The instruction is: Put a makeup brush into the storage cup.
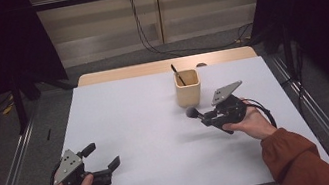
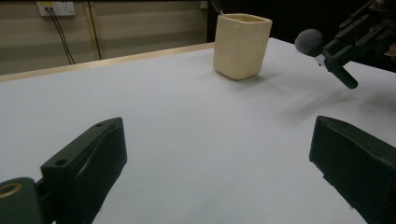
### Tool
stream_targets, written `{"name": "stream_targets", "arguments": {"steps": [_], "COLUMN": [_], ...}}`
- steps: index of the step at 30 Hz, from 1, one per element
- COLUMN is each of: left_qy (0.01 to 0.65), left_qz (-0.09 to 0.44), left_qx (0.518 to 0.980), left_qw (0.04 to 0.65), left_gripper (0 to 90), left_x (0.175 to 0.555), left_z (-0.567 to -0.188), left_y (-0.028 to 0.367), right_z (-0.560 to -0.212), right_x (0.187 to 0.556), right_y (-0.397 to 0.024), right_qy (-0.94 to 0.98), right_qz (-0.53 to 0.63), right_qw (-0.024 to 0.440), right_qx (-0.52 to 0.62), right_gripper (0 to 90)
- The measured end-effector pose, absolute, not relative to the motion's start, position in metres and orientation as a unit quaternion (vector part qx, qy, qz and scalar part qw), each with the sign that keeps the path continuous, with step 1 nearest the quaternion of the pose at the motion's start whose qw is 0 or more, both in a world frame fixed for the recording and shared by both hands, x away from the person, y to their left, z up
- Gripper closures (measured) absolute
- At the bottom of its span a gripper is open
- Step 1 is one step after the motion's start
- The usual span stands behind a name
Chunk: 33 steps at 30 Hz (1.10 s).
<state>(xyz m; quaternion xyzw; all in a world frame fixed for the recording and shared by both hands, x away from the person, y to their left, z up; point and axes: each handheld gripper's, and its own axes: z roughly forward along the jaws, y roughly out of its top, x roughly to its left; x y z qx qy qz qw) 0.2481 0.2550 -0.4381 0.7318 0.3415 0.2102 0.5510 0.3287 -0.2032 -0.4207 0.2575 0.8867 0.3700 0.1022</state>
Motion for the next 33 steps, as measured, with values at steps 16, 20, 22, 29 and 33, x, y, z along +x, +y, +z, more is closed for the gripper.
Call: {"name": "stream_targets", "arguments": {"steps": [16, 20, 22, 29, 33], "left_qy": [0.344, 0.345, 0.345, 0.344, 0.344], "left_qz": [0.211, 0.212, 0.211, 0.211, 0.212], "left_qx": [0.73, 0.729, 0.73, 0.73, 0.73], "left_qw": [0.551, 0.551, 0.551, 0.552, 0.552], "left_gripper": [3.6, 3.3, 3.3, 3.3, 3.3], "left_x": [0.248, 0.248, 0.249, 0.249, 0.248], "left_z": [-0.438, -0.438, -0.438, -0.438, -0.438], "left_y": [0.256, 0.256, 0.256, 0.255, 0.256], "right_z": [-0.422, -0.422, -0.423, -0.423, -0.422], "right_x": [0.327, 0.326, 0.326, 0.328, 0.328], "right_y": [-0.21, -0.212, -0.213, -0.212, -0.213], "right_qy": [0.824, 0.813, 0.806, 0.782, 0.766], "right_qz": [0.466, 0.482, 0.49, 0.52, 0.539], "right_qw": [0.127, 0.136, 0.141, 0.149, 0.153], "right_qx": [0.297, 0.298, 0.302, 0.309, 0.317], "right_gripper": [71.9, 71.9, 71.9, 71.9, 71.9]}}
